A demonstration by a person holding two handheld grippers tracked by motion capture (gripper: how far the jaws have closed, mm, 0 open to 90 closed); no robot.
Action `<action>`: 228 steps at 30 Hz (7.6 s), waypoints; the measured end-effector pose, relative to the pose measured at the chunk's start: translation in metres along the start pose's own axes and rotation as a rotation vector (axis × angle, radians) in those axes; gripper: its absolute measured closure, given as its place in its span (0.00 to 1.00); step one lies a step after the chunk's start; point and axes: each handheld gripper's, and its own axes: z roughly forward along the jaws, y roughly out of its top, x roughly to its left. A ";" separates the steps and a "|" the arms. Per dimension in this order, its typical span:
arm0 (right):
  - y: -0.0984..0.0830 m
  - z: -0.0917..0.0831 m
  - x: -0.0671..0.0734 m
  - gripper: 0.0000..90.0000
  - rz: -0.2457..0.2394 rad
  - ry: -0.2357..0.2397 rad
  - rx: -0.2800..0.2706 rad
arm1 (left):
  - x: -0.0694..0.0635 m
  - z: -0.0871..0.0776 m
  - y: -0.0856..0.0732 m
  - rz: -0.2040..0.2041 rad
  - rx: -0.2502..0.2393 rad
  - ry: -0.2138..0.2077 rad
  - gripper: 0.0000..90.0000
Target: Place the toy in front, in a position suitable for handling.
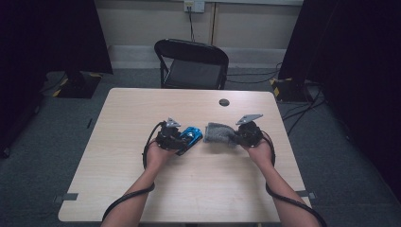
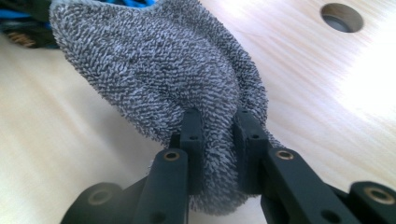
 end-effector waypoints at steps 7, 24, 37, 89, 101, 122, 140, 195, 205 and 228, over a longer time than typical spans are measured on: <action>-0.004 -0.011 0.019 0.84 -0.049 0.055 -0.010 | -0.007 -0.008 0.008 0.020 -0.039 -0.040 0.44; -0.015 -0.015 0.065 0.83 -0.146 0.162 -0.003 | -0.045 -0.040 0.018 0.136 -0.103 -0.180 0.47; -0.027 -0.004 0.069 0.65 -0.141 0.189 0.023 | -0.077 -0.004 0.002 0.242 0.027 -0.232 0.51; 0.085 0.088 0.083 0.17 -0.002 0.154 -0.051 | -0.020 -0.070 -0.051 0.162 0.140 -0.252 0.83; 0.091 0.116 0.104 0.09 -0.111 0.200 -0.010 | -0.007 -0.073 -0.060 0.111 0.139 -0.254 0.82; 0.084 0.121 0.099 0.00 -0.087 0.193 -0.024 | 0.011 -0.079 -0.060 0.080 0.190 -0.133 0.82; 0.084 0.121 0.099 0.00 -0.084 0.193 -0.020 | 0.050 -0.087 -0.064 -0.012 0.152 -0.001 0.82; 0.084 0.121 0.097 0.00 -0.085 0.202 -0.018 | 0.068 -0.130 -0.070 -0.167 0.036 0.036 0.81; 0.085 0.122 0.097 0.00 -0.088 0.202 -0.014 | 0.039 -0.136 -0.064 -0.095 0.032 -0.033 0.81; 0.084 0.122 0.096 0.00 -0.080 0.201 -0.020 | -0.018 -0.119 -0.057 0.077 0.062 -0.168 0.81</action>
